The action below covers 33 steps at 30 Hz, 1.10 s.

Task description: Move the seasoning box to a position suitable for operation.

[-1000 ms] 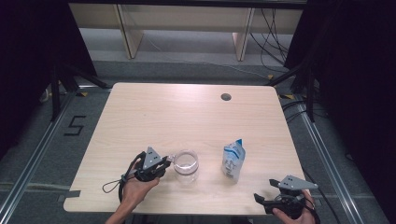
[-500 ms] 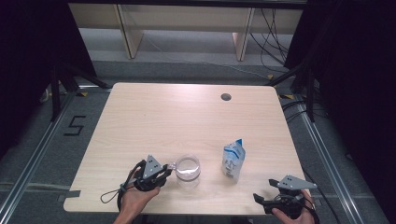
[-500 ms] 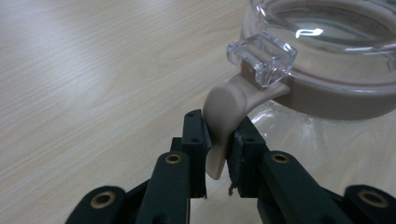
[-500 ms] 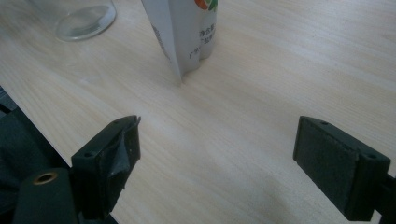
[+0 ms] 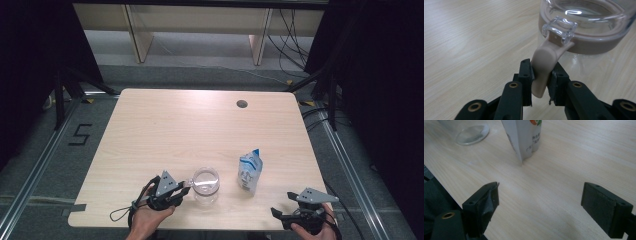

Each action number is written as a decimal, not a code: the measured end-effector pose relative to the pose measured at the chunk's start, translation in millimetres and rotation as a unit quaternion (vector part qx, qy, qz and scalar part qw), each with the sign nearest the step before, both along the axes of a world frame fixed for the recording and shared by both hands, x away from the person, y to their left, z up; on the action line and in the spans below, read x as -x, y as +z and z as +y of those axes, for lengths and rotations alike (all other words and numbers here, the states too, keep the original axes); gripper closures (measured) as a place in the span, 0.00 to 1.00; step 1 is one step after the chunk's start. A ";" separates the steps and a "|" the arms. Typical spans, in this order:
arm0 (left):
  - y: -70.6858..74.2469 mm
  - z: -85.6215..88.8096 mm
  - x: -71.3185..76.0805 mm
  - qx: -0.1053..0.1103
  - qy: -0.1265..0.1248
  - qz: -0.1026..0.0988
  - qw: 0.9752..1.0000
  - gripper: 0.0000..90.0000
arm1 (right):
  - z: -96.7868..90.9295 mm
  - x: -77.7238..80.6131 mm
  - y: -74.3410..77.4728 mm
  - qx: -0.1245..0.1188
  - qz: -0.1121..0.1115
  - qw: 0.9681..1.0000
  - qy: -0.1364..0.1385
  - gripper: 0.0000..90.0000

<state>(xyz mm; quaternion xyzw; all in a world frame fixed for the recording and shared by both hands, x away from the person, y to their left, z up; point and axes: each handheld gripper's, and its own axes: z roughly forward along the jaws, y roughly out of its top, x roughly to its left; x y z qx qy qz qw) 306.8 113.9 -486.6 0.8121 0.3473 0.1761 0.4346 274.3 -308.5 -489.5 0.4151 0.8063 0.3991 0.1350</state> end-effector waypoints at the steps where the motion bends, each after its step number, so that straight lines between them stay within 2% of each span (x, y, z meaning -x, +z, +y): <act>1: -0.6 -1.9 0.3 0.006 -0.001 -0.001 1.000 0.82 | 0.0 -0.2 -0.1 0.000 0.000 1.000 0.000 0.17; 2: -0.7 -2.4 0.6 0.005 -0.002 0.003 1.000 0.82 | 2.3 1.2 -0.3 -0.004 0.009 1.000 -0.013 0.17; 5: -1.7 -6.3 -0.2 0.011 -0.005 -0.003 1.000 0.83 | 2.0 1.5 0.2 -0.007 0.006 1.000 -0.005 0.17; 6: -0.3 -5.2 -1.2 -0.005 -0.016 -0.008 1.000 0.83 | 0.4 -0.4 -0.3 -0.001 -0.004 1.000 0.003 0.17; 10: -1.8 -9.8 -1.4 0.010 -0.015 -0.005 1.000 0.83 | 1.2 -0.1 -0.2 -0.005 -0.004 1.000 0.010 0.17; 11: -2.0 -10.0 -2.0 0.011 -0.016 -0.006 1.000 0.83 | 3.9 2.2 0.1 -0.008 0.007 1.000 -0.003 0.17; 12: -1.6 -9.1 -3.0 0.003 -0.018 -0.008 1.000 0.83 | 1.7 -0.1 0.0 0.003 -0.011 1.000 0.015 0.17; 13: -1.1 -8.7 -3.8 -0.002 -0.022 -0.010 1.000 0.83 | 2.3 0.5 0.5 0.000 -0.005 1.000 0.017 0.17; 14: -2.4 -10.7 -4.6 0.013 -0.014 -0.005 1.000 0.83 | 2.3 0.1 0.5 0.001 -0.009 1.000 0.021 0.17; 15: -2.4 -10.7 -4.6 0.013 -0.014 -0.005 1.000 0.83 | 4.0 1.7 0.7 -0.005 0.003 1.000 0.017 0.18; 17: -2.3 -10.7 -8.2 0.011 -0.021 -0.010 1.000 0.83 | 5.9 2.4 0.2 -0.013 0.005 1.000 0.019 0.18; 18: -2.3 -10.7 -8.2 0.011 -0.021 -0.010 1.000 0.83 | 4.9 0.4 -0.3 -0.009 -0.003 0.999 0.032 0.18; 19: -2.5 -10.7 -8.9 0.011 -0.021 -0.010 1.000 0.83 | 5.5 1.3 0.4 -0.005 -0.004 1.000 0.028 0.18; 22: -1.7 -8.9 -10.6 0.007 -0.027 -0.005 1.000 0.82 | 6.8 0.4 0.0 -0.013 -0.002 0.999 0.043 0.17; 23: -3.1 -10.2 -10.2 0.026 -0.019 -0.001 0.999 0.81 | 7.9 1.7 0.9 -0.012 -0.005 0.999 0.045 0.17; 24: -2.5 -9.0 -9.9 0.022 -0.017 0.001 1.000 0.79 | 8.3 1.2 0.9 -0.014 -0.006 0.998 0.053 0.17; 26: -2.4 -8.3 -9.2 0.027 -0.019 0.005 0.999 0.73 | 9.7 2.2 0.7 -0.021 -0.002 0.998 0.051 0.17; 28: 0.7 -4.0 -6.6 0.021 -0.022 0.002 1.000 0.68 | 9.9 3.5 1.6 -0.013 -0.010 0.999 0.050 0.17; 29: 0.7 -4.0 -6.6 0.021 -0.022 0.002 1.000 0.66 | 10.5 3.6 1.8 -0.015 -0.004 0.998 0.054 0.18; 30: 0.9 -4.3 -4.8 0.032 -0.016 0.003 0.999 0.66 | 10.5 3.6 1.8 -0.015 -0.004 0.998 0.054 0.18; 31: 2.8 -1.1 -4.4 0.017 -0.024 0.001 1.000 0.63 | 11.2 3.2 1.0 -0.019 -0.005 0.998 0.057 0.18; 32: 2.9 -1.6 -2.2 0.029 -0.015 0.004 0.999 0.59 | 11.7 3.6 1.3 -0.018 -0.006 0.998 0.056 0.18; 33: 4.0 0.8 -0.6 0.020 -0.017 0.006 1.000 0.57 | 12.0 3.7 1.5 -0.019 -0.006 0.998 0.060 0.18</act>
